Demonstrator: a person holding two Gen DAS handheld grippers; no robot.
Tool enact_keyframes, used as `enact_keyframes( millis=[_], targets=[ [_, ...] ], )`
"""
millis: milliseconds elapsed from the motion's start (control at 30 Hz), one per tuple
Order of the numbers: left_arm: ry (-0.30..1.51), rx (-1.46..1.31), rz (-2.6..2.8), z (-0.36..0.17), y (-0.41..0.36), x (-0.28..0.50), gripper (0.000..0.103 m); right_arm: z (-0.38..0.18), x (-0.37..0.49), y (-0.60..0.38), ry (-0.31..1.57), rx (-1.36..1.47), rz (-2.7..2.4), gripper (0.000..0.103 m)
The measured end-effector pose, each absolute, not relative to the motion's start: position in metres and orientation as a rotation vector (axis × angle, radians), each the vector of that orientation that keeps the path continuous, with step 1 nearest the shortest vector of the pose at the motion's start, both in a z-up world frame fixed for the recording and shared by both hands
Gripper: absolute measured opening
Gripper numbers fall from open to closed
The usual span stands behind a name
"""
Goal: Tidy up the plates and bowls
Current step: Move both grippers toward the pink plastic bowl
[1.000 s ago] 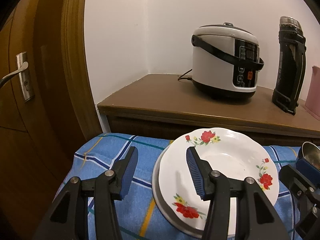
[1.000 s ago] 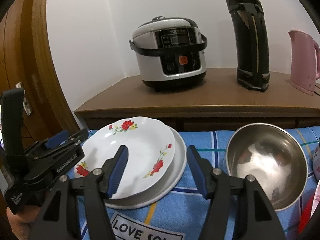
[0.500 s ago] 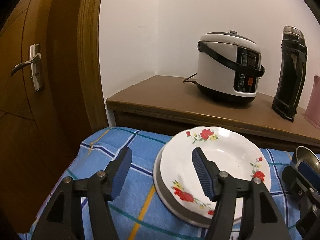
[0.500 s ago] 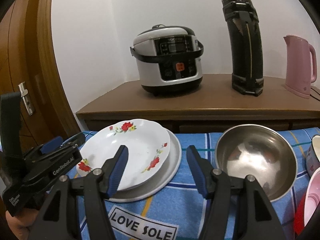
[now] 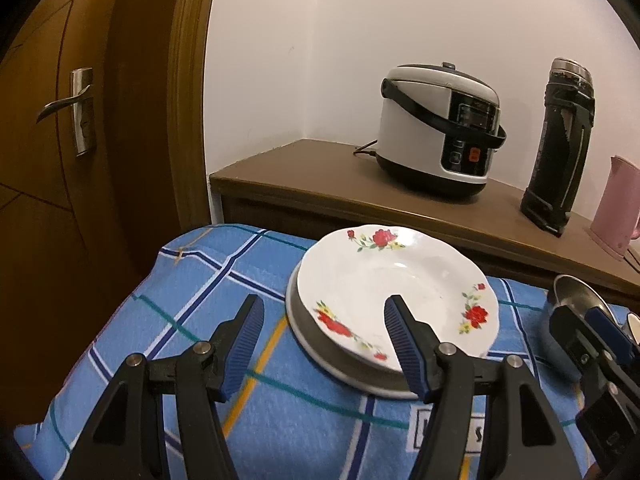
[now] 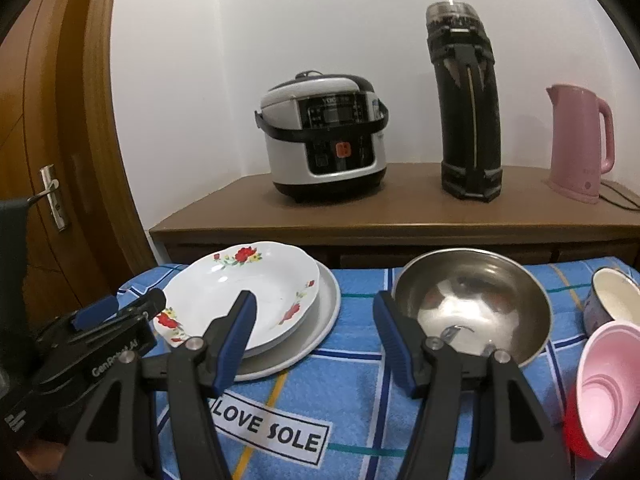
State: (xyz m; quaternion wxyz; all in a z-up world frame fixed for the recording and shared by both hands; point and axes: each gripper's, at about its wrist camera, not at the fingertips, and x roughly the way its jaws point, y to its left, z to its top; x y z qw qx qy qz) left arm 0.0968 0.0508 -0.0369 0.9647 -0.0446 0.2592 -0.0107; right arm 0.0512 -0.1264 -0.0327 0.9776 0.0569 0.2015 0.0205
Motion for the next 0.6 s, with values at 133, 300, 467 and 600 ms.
enact_keyframes(
  millis=[133,300,467,600],
  targets=[
    [0.526,-0.094,-0.027,-0.038,0.048,0.086,0.065,-0.033,0.045,-0.13,0.405,0.121,0.04,0.062],
    [0.535,-0.084,-0.038,-0.039,0.04,0.074,0.065,-0.034,0.038,-0.135,0.407,0.131,0.037,0.062],
    [0.543,-0.065,-0.06,-0.039,0.026,0.064,0.065,-0.033,0.025,-0.142,0.406,0.149,0.031,0.062],
    [0.559,-0.065,-0.086,-0.04,0.015,0.057,0.065,-0.032,0.013,-0.151,0.405,0.159,0.025,0.062]
  ],
)
